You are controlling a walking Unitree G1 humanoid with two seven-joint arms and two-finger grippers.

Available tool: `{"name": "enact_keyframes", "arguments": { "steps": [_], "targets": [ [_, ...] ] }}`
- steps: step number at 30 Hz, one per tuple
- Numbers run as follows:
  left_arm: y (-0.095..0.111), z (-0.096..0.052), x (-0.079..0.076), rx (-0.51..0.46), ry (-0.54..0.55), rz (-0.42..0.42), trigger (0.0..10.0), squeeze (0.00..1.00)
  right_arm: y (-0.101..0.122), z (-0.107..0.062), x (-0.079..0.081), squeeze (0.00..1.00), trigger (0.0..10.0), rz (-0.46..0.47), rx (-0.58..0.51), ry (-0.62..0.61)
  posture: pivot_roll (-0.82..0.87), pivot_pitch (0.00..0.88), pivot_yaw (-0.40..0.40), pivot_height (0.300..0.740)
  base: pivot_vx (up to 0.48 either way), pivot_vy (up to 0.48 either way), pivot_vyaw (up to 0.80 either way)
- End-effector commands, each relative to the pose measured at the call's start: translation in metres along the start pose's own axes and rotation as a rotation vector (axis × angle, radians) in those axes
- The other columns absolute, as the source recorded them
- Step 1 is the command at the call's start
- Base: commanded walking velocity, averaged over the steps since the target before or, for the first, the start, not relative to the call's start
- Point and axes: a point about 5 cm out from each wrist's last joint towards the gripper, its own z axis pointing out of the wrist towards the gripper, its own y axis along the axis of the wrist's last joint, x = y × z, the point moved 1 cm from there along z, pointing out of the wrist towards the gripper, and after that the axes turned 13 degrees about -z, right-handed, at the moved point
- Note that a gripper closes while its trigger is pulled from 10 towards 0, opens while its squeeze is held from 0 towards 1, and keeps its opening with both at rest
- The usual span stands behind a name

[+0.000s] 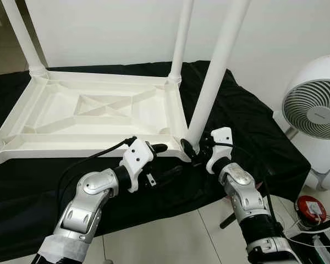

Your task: Building children table

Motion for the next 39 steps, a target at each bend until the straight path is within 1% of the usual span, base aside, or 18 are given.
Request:
{"name": "enact_keyframes", "arguments": {
  "steps": [1,6,8,9,11,13,15,19,20,21,22,24,25,26,31,34,35,39],
  "targets": [
    [0.004,0.002,0.003,-0.021,0.048,0.006,10.0,0.0,0.0,0.002,-0.006,0.0,10.0,-0.03,-0.012,0.079,0.01,0.0,-0.074,0.74,0.0,0.0,0.0],
    [0.004,0.002,0.003,-0.021,0.048,0.007,10.0,0.0,0.001,0.006,-0.008,0.0,10.0,-0.065,-0.012,0.132,0.01,0.0,-0.072,0.74,0.0,0.0,0.0],
    [0.005,0.002,0.004,-0.022,0.049,0.008,10.0,0.0,0.003,0.013,-0.008,0.0,10.0,-0.093,-0.007,0.172,0.02,0.0,-0.068,0.74,0.0,0.0,0.0],
    [0.005,0.002,0.004,-0.022,0.049,0.008,10.0,0.0,0.003,0.013,-0.008,0.0,10.0,-0.093,-0.007,0.172,0.02,0.0,-0.068,0.74,0.0,0.0,0.0],
    [0.006,0.002,0.004,-0.024,0.052,0.011,10.0,0.0,0.006,0.022,-0.005,0.0,10.0,-0.121,-0.001,0.238,0.02,0.0,-0.067,0.74,0.0,0.0,0.0],
    [0.006,0.002,0.004,-0.024,0.052,0.011,10.0,0.0,0.006,0.022,-0.005,0.0,10.0,-0.121,-0.001,0.238,0.02,0.0,-0.067,0.74,0.0,0.0,0.0],
    [0.007,0.001,0.005,-0.025,0.058,0.014,10.0,0.0,0.009,0.028,-0.003,0.0,10.0,-0.132,0.0,0.288,0.03,0.0,-0.069,0.74,0.0,0.0,0.0],
    [0.008,0.001,0.006,-0.026,0.061,0.015,10.0,0.0,0.01,0.031,-0.002,0.0,10.0,-0.135,-0.002,0.308,0.03,0.0,-0.07,0.74,0.0,0.0,0.0],
    [0.008,0.001,0.006,-0.028,0.065,0.016,10.0,0.0,0.011,0.033,0.0,0.0,10.0,-0.141,-0.005,0.337,0.04,0.0,-0.071,0.74,0.0,0.0,0.0],
    [0.008,0.001,0.006,-0.028,0.065,0.016,10.0,0.0,0.011,0.033,0.0,0.0,10.0,-0.141,-0.005,0.337,0.04,0.0,-0.071,0.74,0.0,0.0,0.0],
    [0.009,0.001,0.007,-0.029,0.068,0.016,10.0,0.0,0.011,0.035,0.003,0.0,2.7,-0.151,-0.001,0.364,0.04,0.0,-0.072,0.74,0.0,0.0,0.0],
    [0.009,0.001,0.007,-0.029,0.068,0.016,10.0,0.0,0.011,0.035,0.003,0.0,2.7,-0.151,-0.001,0.364,0.04,0.0,-0.072,0.74,0.0,0.0,0.0],
    [0.009,0.001,0.007,-0.03,0.07,0.016,10.0,0.0,0.01,0.036,0.005,0.0,0.4,-0.155,0.001,0.388,0.04,0.0,-0.072,0.74,0.0,0.0,0.0],
    [0.009,0.001,0.006,-0.031,0.071,0.016,10.0,0.0,0.009,0.035,0.005,0.0,0.0,-0.154,0.006,0.4,0.04,0.0,-0.072,0.74,0.0,0.0,0.0],
    [0.009,0.001,0.006,-0.034,0.068,0.015,10.0,0.0,0.004,0.032,0.001,0.0,0.0,-0.144,0.013,0.396,0.03,0.0,-0.067,0.74,0.0,0.0,0.0],
    [0.009,0.001,0.006,-0.034,0.068,0.015,10.0,0.0,0.004,0.032,0.001,0.0,0.0,-0.144,0.013,0.396,0.03,0.0,-0.067,0.74,0.0,0.0,0.0],
    [0.009,0.002,0.005,-0.035,0.062,0.012,10.0,0.0,0.002,0.03,-0.006,0.0,0.0,-0.138,0.028,0.345,0.02,0.0,-0.067,0.74,0.0,0.0,0.0],
    [0.009,0.003,0.004,-0.036,0.059,0.011,10.0,0.0,0.0,0.029,-0.011,0.0,0.0,-0.135,0.039,0.301,0.02,0.0,-0.067,0.74,0.0,0.0,0.0]
  ]
}}
